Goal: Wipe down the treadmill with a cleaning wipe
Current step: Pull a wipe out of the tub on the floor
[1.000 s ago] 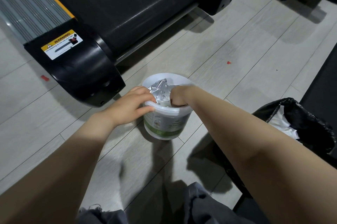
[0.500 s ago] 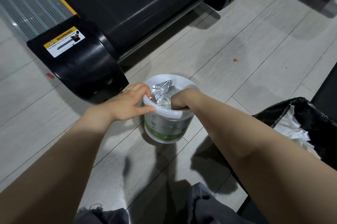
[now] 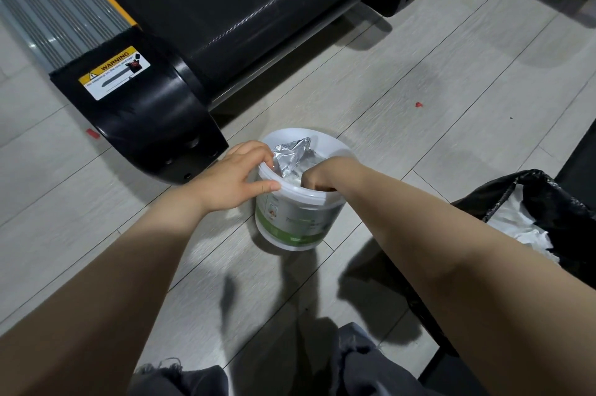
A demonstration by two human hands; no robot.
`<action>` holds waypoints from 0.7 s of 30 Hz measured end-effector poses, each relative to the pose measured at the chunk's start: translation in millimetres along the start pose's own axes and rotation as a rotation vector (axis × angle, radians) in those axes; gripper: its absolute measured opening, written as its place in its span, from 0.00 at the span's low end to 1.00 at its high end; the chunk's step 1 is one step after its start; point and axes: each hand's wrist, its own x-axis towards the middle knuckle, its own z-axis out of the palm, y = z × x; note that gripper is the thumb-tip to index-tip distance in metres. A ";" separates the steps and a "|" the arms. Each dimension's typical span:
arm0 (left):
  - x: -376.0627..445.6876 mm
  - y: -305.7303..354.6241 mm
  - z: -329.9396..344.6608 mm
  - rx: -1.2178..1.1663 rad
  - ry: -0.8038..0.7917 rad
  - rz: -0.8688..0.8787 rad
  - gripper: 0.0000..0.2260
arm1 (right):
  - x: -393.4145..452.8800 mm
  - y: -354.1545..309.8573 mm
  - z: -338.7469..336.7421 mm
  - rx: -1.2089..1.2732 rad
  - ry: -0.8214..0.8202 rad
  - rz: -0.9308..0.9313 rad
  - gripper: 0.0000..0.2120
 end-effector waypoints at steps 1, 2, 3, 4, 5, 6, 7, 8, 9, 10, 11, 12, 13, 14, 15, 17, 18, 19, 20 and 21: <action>0.0 0.2 0.7 0.007 -0.008 0.004 0.18 | -0.7 -0.1 2.4 0.016 0.020 0.037 0.19; -0.2 0.8 1.1 0.018 -0.019 0.012 0.18 | -0.3 -0.9 6.0 0.004 0.024 0.054 0.19; -0.5 0.9 1.2 0.029 -0.027 0.020 0.18 | 1.2 -2.0 9.5 -0.033 0.019 0.046 0.20; -1.5 1.3 0.9 0.036 -0.028 0.027 0.18 | 2.8 -3.6 12.1 -0.045 0.007 0.040 0.21; -3.0 1.1 0.3 0.039 -0.022 0.030 0.18 | 3.1 -5.4 13.6 -0.053 -0.004 0.025 0.21; -5.0 1.3 -0.5 0.038 -0.018 0.029 0.18 | 1.4 -7.8 13.4 -0.059 -0.015 0.006 0.22; -6.6 1.1 -1.0 0.032 -0.015 0.025 0.18 | 0.1 -7.9 11.9 -0.077 -0.024 -0.021 0.21; -7.8 1.9 -1.4 0.025 -0.013 0.020 0.17 | -0.2 -6.5 10.2 -0.102 -0.033 -0.045 0.20; -8.3 2.6 -1.4 0.019 -0.009 0.017 0.17 | -1.5 -5.5 9.1 -0.144 -0.034 -0.078 0.19; -8.2 3.3 -1.3 0.021 -0.004 0.017 0.18 | -3.3 -4.6 9.1 -0.173 -0.021 -0.099 0.18; -7.4 3.5 -1.1 0.028 -0.002 0.017 0.20 | -3.6 -4.2 9.8 -0.184 -0.005 -0.101 0.18; -6.7 4.2 -0.8 0.039 -0.005 0.016 0.21 | -2.6 -3.9 11.9 -0.192 0.011 -0.094 0.18; -6.2 4.4 -0.3 0.052 -0.011 0.018 0.23 | -2.3 -4.2 14.8 -0.192 0.016 -0.082 0.18; -6.2 4.9 0.0 0.067 -0.019 0.028 0.24 | -0.8 -5.1 18.2 -0.178 0.011 -0.070 0.18; -6.5 4.9 0.3 0.080 -0.025 0.040 0.26 | 1.8 -6.2 21.7 -0.154 0.002 -0.065 0.18; -8.6 4.3 0.8 0.099 -0.030 0.061 0.27 | 11.1 -7.9 28.9 -0.143 -0.019 -0.091 0.13; -9.8 4.1 1.1 0.106 -0.028 0.069 0.26 | 15.1 -8.2 31.6 -0.150 -0.025 -0.113 0.11; -10.8 3.1 1.7 0.107 -0.027 0.073 0.23 | 17.2 -7.9 33.4 -0.151 -0.032 -0.130 0.08; -11.5 2.1 2.0 0.108 -0.027 0.078 0.22 | 19.3 -6.6 35.0 -0.147 -0.040 -0.149 0.07; -11.9 1.2 1.9 0.105 -0.028 0.081 0.20 | 19.5 -5.4 35.2 -0.153 -0.047 -0.167 0.06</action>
